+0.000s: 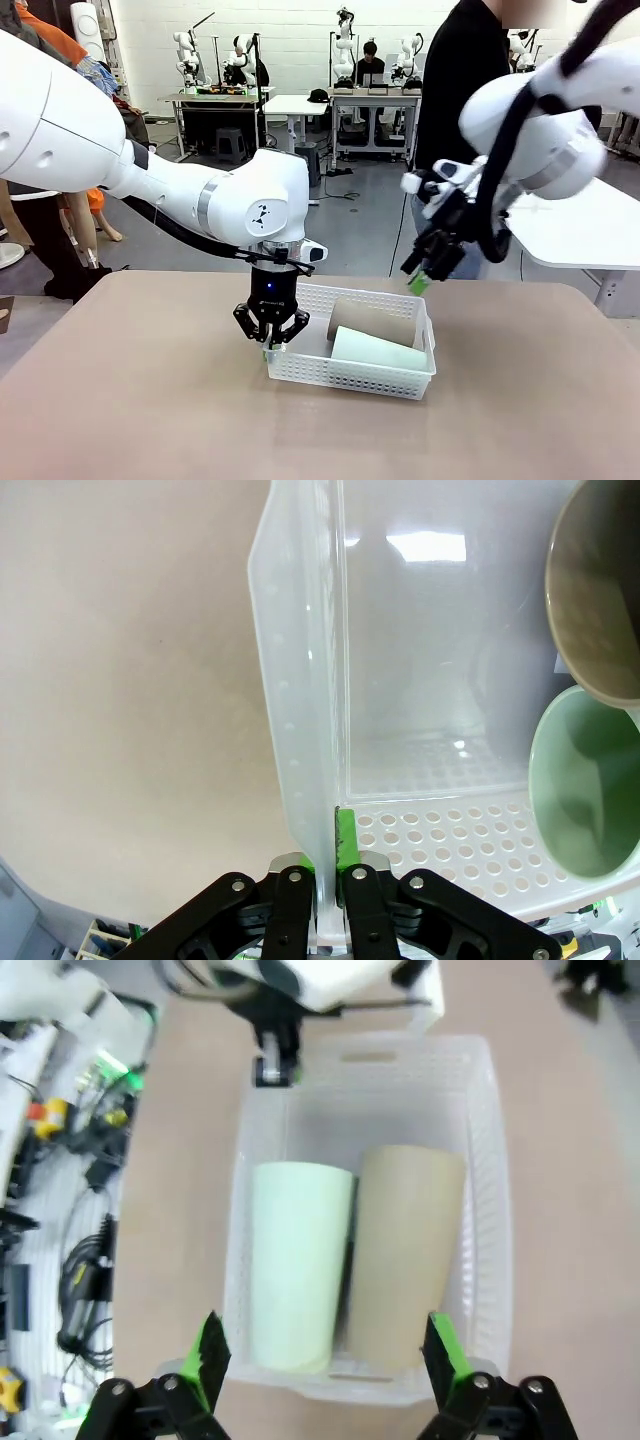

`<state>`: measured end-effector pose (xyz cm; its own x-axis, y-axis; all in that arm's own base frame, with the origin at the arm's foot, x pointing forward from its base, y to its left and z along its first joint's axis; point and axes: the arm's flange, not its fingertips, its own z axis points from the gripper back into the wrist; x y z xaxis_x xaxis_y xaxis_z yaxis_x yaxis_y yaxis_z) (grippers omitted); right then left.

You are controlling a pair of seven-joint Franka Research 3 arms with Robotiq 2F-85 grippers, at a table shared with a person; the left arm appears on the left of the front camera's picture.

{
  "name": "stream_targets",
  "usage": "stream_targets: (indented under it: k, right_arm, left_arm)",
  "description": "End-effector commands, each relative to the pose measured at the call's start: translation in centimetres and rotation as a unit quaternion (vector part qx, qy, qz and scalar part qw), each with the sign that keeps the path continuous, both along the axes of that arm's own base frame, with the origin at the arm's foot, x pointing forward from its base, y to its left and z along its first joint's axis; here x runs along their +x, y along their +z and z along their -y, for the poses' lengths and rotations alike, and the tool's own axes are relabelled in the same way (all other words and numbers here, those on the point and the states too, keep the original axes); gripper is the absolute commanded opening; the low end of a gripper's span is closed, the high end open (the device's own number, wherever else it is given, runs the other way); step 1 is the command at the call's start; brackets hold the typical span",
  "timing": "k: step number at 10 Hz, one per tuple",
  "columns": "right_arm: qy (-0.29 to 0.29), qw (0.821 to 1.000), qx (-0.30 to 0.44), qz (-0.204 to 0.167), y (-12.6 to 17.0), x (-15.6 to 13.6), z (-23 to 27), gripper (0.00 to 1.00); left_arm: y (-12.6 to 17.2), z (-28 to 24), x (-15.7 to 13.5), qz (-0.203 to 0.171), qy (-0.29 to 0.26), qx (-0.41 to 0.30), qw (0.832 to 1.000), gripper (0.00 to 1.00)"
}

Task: Clean and organize the cups into the basket.
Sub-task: Pick up the Reusable plastic cup from the right side of the table and stack it inside the Organizing basket in the center of the table.

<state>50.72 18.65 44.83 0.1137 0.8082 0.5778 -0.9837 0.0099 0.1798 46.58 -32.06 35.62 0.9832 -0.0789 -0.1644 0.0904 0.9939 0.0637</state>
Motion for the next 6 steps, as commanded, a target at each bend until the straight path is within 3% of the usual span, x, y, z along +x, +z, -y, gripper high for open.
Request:
stream_targets:
  k: [1,4,6]
  right_arm:
    - [0.026,0.995,0.093,0.019,0.5,-5.0,6.9,1.0]
    - [0.04,0.968,0.238,0.074,-0.1,-10.2,16.6,1.0]
    - [-0.022,0.942,0.319,0.102,-1.2,-12.1,22.2,1.0]
  left_arm:
    - [-0.2,-0.4,0.0,-0.002,-0.001,0.003,1.0,0.0]
    - [-0.2,-0.4,0.0,-0.002,-0.001,0.003,1.0,0.0]
    - [-0.2,-0.4,0.0,-0.002,-0.001,0.003,1.0,0.0]
